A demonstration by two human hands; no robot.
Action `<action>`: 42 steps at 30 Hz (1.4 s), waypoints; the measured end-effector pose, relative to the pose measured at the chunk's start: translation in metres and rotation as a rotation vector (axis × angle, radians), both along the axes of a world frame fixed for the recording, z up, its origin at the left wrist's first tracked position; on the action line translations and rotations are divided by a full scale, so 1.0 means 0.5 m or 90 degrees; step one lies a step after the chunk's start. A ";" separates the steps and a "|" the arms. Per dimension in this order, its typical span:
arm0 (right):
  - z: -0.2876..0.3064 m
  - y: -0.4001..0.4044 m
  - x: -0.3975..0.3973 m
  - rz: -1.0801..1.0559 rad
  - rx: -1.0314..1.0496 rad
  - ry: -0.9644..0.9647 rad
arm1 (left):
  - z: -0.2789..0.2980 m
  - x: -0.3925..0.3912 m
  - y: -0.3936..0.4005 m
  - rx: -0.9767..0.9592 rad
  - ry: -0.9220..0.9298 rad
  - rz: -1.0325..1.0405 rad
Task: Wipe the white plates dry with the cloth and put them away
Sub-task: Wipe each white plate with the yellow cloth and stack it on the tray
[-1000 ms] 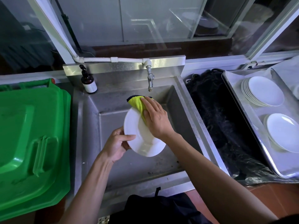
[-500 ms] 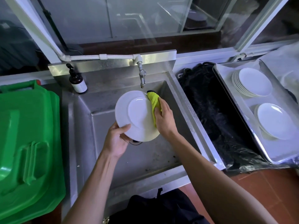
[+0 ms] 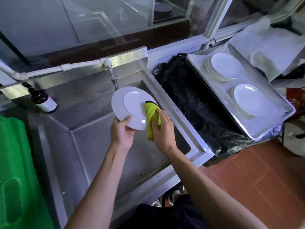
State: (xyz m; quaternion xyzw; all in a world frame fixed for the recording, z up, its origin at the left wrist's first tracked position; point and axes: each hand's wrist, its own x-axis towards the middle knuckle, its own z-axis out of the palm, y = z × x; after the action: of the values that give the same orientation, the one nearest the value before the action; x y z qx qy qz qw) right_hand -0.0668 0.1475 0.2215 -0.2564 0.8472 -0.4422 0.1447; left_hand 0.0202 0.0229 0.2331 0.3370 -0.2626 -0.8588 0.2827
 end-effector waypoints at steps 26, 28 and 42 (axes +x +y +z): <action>0.025 0.374 -0.443 -0.177 -0.054 0.094 | 0.102 -0.493 0.209 -1.006 -0.527 -0.476; 0.026 0.404 -0.482 -0.194 -0.054 0.099 | 0.104 -0.530 0.249 -1.107 -0.567 -0.492; 0.040 0.621 -0.666 -0.292 -0.152 0.167 | 0.068 -0.764 0.433 -1.411 -0.422 -0.564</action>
State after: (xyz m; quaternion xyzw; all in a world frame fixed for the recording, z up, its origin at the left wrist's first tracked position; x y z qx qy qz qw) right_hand -0.3997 0.4578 0.2415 -0.1287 0.8364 -0.5230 -0.1013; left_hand -0.3620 0.2397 0.2673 -0.0008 -0.9974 -0.0687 0.0202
